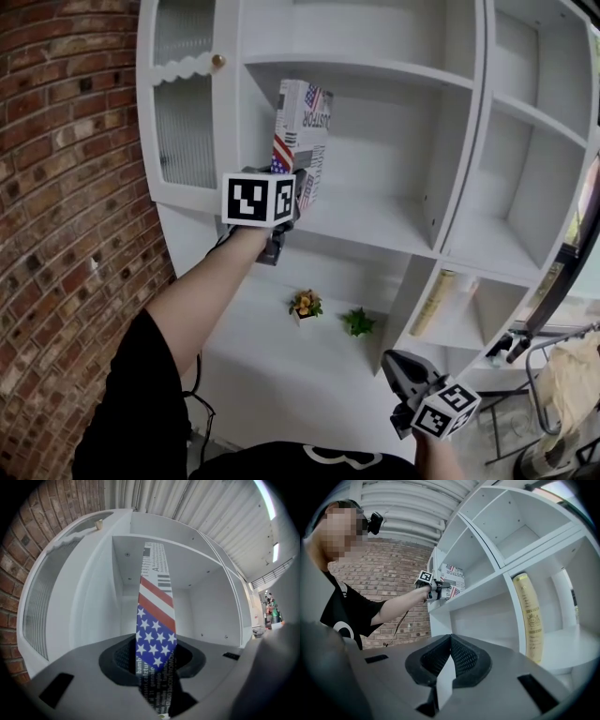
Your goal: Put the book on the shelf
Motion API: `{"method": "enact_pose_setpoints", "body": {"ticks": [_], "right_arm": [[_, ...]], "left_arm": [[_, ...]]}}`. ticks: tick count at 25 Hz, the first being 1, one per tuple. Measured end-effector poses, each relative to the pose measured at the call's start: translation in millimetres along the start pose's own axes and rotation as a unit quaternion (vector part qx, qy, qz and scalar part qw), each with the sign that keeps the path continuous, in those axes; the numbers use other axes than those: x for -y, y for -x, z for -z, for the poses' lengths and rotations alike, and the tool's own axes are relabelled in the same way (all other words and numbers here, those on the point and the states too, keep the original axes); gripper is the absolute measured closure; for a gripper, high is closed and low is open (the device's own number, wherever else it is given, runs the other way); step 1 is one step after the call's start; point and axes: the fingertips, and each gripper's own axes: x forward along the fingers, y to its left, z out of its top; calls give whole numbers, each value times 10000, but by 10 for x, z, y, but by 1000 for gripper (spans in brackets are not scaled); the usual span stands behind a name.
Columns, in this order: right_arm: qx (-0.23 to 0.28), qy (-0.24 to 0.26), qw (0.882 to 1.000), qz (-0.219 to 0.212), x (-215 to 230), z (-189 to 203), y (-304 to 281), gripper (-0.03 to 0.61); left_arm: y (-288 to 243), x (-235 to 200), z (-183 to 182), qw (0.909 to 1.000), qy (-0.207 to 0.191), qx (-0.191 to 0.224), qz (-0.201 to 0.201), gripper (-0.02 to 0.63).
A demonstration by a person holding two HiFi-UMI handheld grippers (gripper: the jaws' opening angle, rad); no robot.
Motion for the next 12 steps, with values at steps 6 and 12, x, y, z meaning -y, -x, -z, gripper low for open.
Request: {"method": "enact_pose_setpoints", "body": {"ticks": [6, 12], "right_arm": [[-62, 50, 10000, -7, 36, 19, 44, 566], [-25, 55, 10000, -51, -1, 6, 94, 566]], "left_arm": [[-175, -75, 58, 9994, 120, -301, -84, 459], [-295, -136, 184, 9977, 72, -635, -231, 459]]}}
